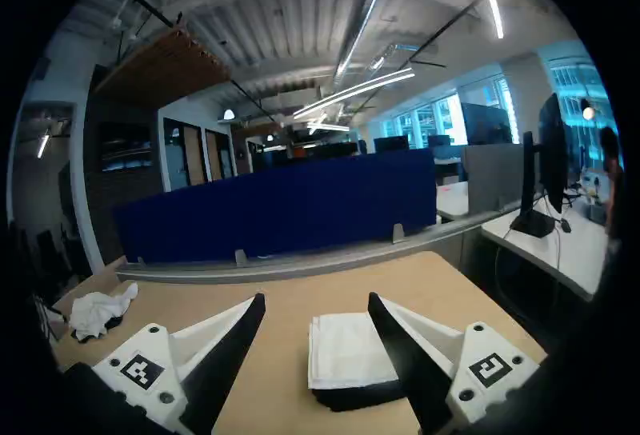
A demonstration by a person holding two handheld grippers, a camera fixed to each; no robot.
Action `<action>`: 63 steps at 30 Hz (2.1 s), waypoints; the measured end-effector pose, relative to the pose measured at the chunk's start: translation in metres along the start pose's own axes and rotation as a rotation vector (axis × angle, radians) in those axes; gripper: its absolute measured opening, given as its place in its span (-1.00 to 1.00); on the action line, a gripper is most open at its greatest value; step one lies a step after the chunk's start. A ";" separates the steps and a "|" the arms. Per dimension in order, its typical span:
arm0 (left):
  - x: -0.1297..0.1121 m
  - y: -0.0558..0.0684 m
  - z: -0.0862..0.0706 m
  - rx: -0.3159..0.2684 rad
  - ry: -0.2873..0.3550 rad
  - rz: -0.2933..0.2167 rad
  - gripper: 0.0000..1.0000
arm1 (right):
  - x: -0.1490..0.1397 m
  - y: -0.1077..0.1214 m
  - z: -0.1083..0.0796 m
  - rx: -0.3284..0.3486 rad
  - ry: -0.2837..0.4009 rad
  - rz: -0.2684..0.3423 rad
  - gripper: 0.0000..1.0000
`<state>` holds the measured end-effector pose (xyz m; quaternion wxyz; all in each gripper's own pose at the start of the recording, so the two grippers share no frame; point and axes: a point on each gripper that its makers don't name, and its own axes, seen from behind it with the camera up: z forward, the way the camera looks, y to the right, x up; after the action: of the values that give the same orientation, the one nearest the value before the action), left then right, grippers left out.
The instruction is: Fold towel
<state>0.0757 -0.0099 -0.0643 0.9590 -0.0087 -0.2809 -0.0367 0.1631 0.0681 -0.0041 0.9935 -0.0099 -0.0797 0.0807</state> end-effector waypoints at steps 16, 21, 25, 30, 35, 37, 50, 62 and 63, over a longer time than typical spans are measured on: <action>0.080 0.005 -0.012 -0.028 0.342 -0.030 0.83 | -0.012 -0.032 -0.020 0.014 -0.004 -0.008 1.00; 0.097 0.009 -0.022 -0.046 0.436 -0.010 0.83 | -0.015 -0.037 -0.025 0.007 -0.004 -0.007 1.00; 0.100 0.008 -0.022 -0.041 0.455 -0.005 0.83 | -0.015 -0.044 -0.028 0.016 -0.001 -0.011 1.00; 0.099 0.009 -0.021 -0.049 0.461 -0.016 0.83 | -0.016 -0.053 -0.028 0.029 -0.005 -0.013 1.00; 0.097 0.009 -0.020 -0.056 0.471 -0.005 0.82 | -0.016 -0.064 -0.029 0.045 -0.014 -0.005 1.00; 0.096 0.009 -0.018 -0.057 0.477 0.004 0.83 | -0.016 -0.068 -0.029 0.047 -0.017 -0.002 1.00; 0.077 0.015 -0.001 -0.053 0.497 0.034 0.83 | -0.025 -0.085 -0.025 0.043 -0.081 0.003 1.00; 0.043 0.022 0.018 -0.016 0.521 0.085 0.83 | -0.028 -0.094 -0.013 0.034 -0.146 -0.036 1.00; 0.039 0.022 0.020 -0.011 0.521 0.091 0.83 | -0.028 -0.096 -0.012 0.035 -0.151 -0.043 1.00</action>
<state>0.0996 0.0103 -0.0259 0.9996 -0.0168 -0.0239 0.0039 0.1533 -0.0311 -0.0170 0.9862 0.0155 -0.1530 0.0611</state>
